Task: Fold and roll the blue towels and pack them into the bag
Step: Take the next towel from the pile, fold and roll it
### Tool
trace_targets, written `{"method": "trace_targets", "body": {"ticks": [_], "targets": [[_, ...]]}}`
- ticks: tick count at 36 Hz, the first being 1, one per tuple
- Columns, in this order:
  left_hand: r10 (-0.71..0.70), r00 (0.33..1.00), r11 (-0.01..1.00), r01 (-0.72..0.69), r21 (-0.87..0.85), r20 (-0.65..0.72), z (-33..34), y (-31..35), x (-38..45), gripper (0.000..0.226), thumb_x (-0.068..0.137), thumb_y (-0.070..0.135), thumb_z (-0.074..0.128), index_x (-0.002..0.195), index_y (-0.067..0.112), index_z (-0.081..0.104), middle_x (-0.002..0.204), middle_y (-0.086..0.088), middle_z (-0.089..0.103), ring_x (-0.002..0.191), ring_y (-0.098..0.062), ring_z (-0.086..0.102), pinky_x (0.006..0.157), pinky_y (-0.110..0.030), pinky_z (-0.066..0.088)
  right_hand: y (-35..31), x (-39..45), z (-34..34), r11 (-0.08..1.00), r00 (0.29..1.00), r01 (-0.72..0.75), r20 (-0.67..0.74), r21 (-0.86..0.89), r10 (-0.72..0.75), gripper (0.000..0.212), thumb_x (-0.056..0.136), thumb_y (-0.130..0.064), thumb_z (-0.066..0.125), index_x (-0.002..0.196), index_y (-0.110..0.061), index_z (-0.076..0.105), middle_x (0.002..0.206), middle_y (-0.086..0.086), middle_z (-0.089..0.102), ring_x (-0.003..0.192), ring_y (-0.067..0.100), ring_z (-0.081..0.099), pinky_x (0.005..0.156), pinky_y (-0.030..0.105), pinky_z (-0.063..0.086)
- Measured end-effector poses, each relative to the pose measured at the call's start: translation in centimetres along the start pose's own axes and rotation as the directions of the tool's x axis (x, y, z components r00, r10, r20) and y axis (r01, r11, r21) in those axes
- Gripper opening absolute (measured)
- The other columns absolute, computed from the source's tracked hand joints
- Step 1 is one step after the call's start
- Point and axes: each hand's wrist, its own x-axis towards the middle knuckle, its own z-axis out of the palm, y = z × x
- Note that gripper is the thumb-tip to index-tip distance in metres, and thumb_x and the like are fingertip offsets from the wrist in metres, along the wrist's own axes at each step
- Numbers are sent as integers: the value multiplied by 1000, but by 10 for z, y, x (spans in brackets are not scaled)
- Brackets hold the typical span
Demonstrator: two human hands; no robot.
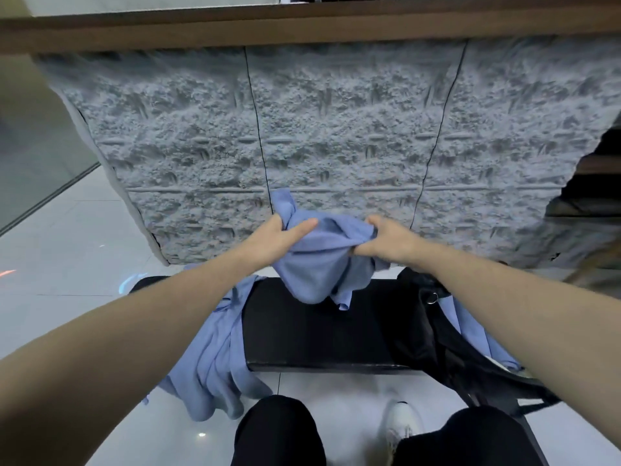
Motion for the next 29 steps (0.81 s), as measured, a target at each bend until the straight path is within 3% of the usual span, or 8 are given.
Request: {"method": "trace_targets", "body": {"ticks": [3, 6, 11, 16, 19, 22, 25, 29], "targets": [[-14, 997, 1000, 15, 16, -80, 16, -8, -15, 52, 100, 43, 48, 61, 19, 25, 53, 5, 24, 43, -4, 29, 47, -17, 23, 15, -17, 12, 996, 997, -37, 58, -80, 41, 46, 76, -29, 82, 78, -20, 37, 70, -4, 46, 64, 14, 42, 56, 29, 32], [-65, 996, 996, 62, -60, -58, 28, -14, -29, 56, 100, 37, 52, 56, 17, 24, 42, 4, 25, 36, -10, 30, 48, -22, 28, 29, -31, 24, 997, 993, -66, 100, -38, 69, 51, 75, -25, 83, 75, -21, 32, 66, -4, 33, 62, 14, 29, 55, 29, 23], [-126, 992, 964, 122, -238, -2, 47, -28, -52, 47, 96, 28, 61, 74, -14, 58, 59, -33, 54, 63, -45, 57, 73, -28, 48, 52, -53, 38, 978, 973, -175, 170, 112, 154, 40, 78, -13, 77, 93, -23, 41, 81, 3, 49, 71, 17, 44, 61, 29, 34], [-187, 982, 933, 184, -308, 20, 63, -39, -66, 48, 82, 38, 73, 101, -4, 62, 89, -17, 68, 91, -41, 65, 81, -36, 50, 71, -64, 46, 958, 943, -264, 237, 113, 232, 67, 76, -6, 69, 128, -35, 39, 107, 7, 57, 85, 22, 56, 76, 32, 48], [-175, 983, 898, 181, -401, 53, 69, -32, -77, 24, 90, 27, 70, 108, 11, 67, 100, -5, 75, 95, -20, 71, 85, -39, 55, 77, -71, 47, 945, 933, -303, 241, 122, 268, 64, 67, -17, 76, 125, -30, 52, 121, 2, 57, 101, 18, 60, 77, 28, 51], [-188, 979, 884, 205, -419, 81, 71, -34, -81, 34, 89, 37, 69, 111, 11, 65, 100, -8, 74, 93, -23, 72, 89, -45, 56, 80, -81, 46, 911, 873, -385, 378, 144, 309, 70, 60, -42, 89, 121, -24, 61, 114, -1, 69, 99, 16, 68, 75, 29, 53], [-238, 971, 881, 217, -420, 3, 70, -36, -83, 38, 85, 49, 70, 107, 19, 64, 106, -9, 72, 99, -24, 69, 96, -48, 52, 80, -92, 45, 897, 841, -430, 407, 102, 357, 70, 65, -73, 74, 113, -22, 70, 106, -4, 75, 103, 18, 70, 92, 36, 55], [-304, 946, 878, 232, -418, -112, 73, -42, -84, 14, 95, 38, 60, 93, 24, 62, 104, -8, 68, 101, -23, 63, 94, -41, 47, 87, -100, 42, 842, 842, -503, 330, 195, 427, 69, 79, -76, 55, 110, -17, 72, 103, -4, 76, 97, 15, 71, 91, 33, 55]]}}
